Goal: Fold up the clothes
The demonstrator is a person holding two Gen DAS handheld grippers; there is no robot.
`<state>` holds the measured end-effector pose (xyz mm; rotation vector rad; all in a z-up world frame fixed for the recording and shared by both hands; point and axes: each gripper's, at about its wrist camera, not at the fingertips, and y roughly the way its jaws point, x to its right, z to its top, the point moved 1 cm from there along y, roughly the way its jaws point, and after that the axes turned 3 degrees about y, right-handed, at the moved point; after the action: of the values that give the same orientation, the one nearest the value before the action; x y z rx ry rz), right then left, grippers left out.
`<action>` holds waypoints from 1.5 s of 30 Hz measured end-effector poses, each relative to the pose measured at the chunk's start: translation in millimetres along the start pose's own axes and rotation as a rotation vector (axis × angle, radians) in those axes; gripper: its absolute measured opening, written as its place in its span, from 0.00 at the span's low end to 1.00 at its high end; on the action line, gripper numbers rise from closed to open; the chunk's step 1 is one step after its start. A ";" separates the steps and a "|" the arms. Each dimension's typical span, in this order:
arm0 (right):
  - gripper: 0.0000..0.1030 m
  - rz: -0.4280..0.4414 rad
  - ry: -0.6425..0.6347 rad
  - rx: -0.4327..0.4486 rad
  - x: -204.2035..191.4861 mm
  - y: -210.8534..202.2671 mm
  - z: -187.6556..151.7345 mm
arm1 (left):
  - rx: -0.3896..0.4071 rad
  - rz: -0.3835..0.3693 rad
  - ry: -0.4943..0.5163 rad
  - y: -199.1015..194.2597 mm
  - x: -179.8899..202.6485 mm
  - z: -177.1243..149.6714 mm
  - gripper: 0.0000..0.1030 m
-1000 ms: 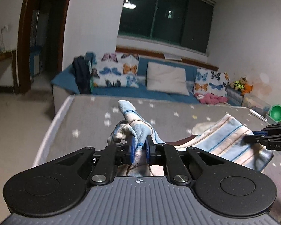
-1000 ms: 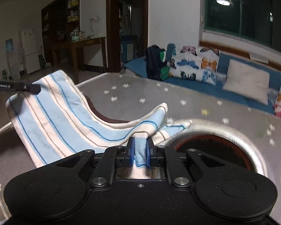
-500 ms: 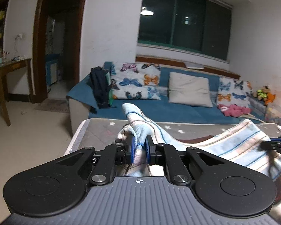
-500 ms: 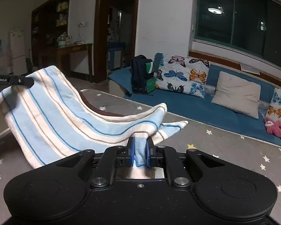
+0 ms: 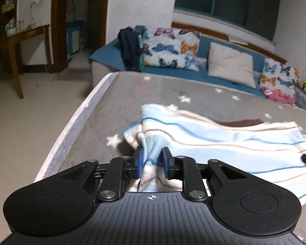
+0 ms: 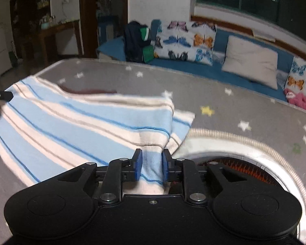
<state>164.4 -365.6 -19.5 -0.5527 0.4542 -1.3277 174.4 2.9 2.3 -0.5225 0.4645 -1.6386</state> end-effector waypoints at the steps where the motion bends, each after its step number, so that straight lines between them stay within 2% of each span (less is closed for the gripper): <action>1: 0.25 -0.001 0.000 0.001 0.1 -2.4 -1.6 | -0.001 0.005 0.000 -0.6 -1.9 -1.6 0.26; 4: 0.29 -0.003 0.002 0.003 0.2 -9.4 -6.5 | 0.020 0.022 0.005 -14.2 -5.4 -4.6 0.27; 9: 0.32 -0.007 0.004 0.007 0.5 -21.2 -14.7 | 0.043 0.034 0.007 -43.2 -11.5 -13.4 0.36; 15: 0.35 -0.019 -0.003 0.004 -4.3 -36.4 -22.0 | 0.029 0.045 0.010 -82.3 -15.6 -42.3 0.41; 19: 0.38 -0.003 0.013 0.057 -6.7 -56.8 -25.0 | 0.019 0.049 0.014 -109.7 -16.9 -69.9 0.45; 23: 0.39 -0.024 -0.013 0.009 -10.1 -54.7 -37.1 | 0.003 0.063 0.026 -129.0 -14.0 -92.9 0.46; 27: 0.40 -0.018 0.033 0.027 -6.6 -66.6 -45.5 | 0.009 0.081 0.032 -147.6 -10.2 -108.0 0.52; 31: 0.49 -0.035 0.018 0.045 -3.3 -91.0 -59.1 | 0.022 0.081 0.056 -160.7 -1.1 -121.9 0.55; 34: 0.52 -0.051 0.032 0.049 8.8 -109.9 -73.2 | 0.031 0.087 0.054 -165.1 3.4 -131.2 0.59; 38: 0.63 -0.091 0.071 0.064 36.0 -130.4 -92.5 | 0.035 0.108 0.042 -164.4 6.6 -136.4 0.62; 45: 0.69 -0.170 0.146 0.088 86.6 -160.4 -125.6 | 0.033 0.130 0.018 -157.2 6.1 -139.3 0.64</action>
<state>-19.3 -489.1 -19.9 -0.4304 0.4736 -1.5502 -34.0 17.3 -19.9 -0.4448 0.4743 -1.5243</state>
